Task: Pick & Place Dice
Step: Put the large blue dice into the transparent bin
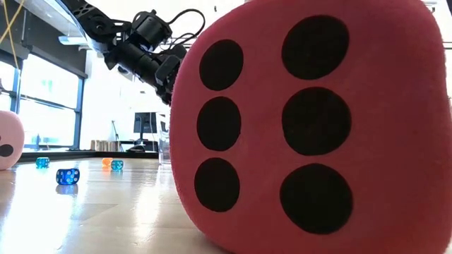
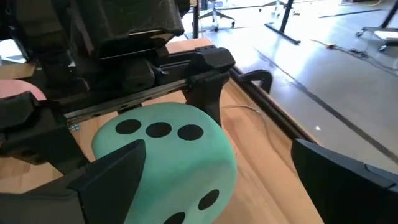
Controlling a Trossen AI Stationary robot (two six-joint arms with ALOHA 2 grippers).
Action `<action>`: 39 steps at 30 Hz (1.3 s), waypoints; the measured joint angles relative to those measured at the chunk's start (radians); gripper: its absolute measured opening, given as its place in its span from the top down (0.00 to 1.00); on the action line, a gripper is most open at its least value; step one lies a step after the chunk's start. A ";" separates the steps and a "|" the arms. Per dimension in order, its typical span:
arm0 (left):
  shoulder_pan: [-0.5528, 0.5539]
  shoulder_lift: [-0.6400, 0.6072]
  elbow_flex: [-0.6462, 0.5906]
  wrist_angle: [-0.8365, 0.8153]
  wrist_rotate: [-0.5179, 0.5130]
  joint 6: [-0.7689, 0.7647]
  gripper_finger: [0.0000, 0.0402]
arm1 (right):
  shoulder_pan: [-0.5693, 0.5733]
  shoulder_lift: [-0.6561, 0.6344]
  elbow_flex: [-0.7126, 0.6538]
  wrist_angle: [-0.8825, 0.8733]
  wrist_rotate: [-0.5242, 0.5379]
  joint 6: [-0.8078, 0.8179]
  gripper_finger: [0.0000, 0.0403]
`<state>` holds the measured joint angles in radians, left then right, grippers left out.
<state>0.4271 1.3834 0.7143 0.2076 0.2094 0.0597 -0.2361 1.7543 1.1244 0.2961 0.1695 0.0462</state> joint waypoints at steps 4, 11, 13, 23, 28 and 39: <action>0.000 0.000 0.000 -0.004 0.003 0.000 0.01 | 0.013 -0.022 -0.001 0.024 0.000 -0.040 0.02; 0.000 0.000 0.000 -0.009 0.003 0.015 0.01 | 0.013 -0.028 -0.002 0.054 -0.081 -0.052 0.02; 0.000 0.000 0.000 -0.008 0.002 0.015 0.01 | 0.007 -0.027 -0.002 0.072 -0.068 -0.052 0.02; 0.000 0.000 0.000 -0.006 0.001 0.031 0.01 | -0.009 -0.010 0.000 0.136 -0.109 -0.059 0.02; 0.000 0.000 0.000 -0.005 0.018 0.030 0.01 | -0.009 0.040 0.021 0.129 -0.160 -0.070 0.02; -0.010 0.000 -0.002 -0.002 0.034 0.049 0.01 | -0.009 0.200 0.244 -0.132 -0.177 -0.068 0.02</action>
<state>0.4171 1.3838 0.7128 0.2054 0.2434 0.1089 -0.2447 1.9541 1.3684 0.1638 -0.0072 -0.0219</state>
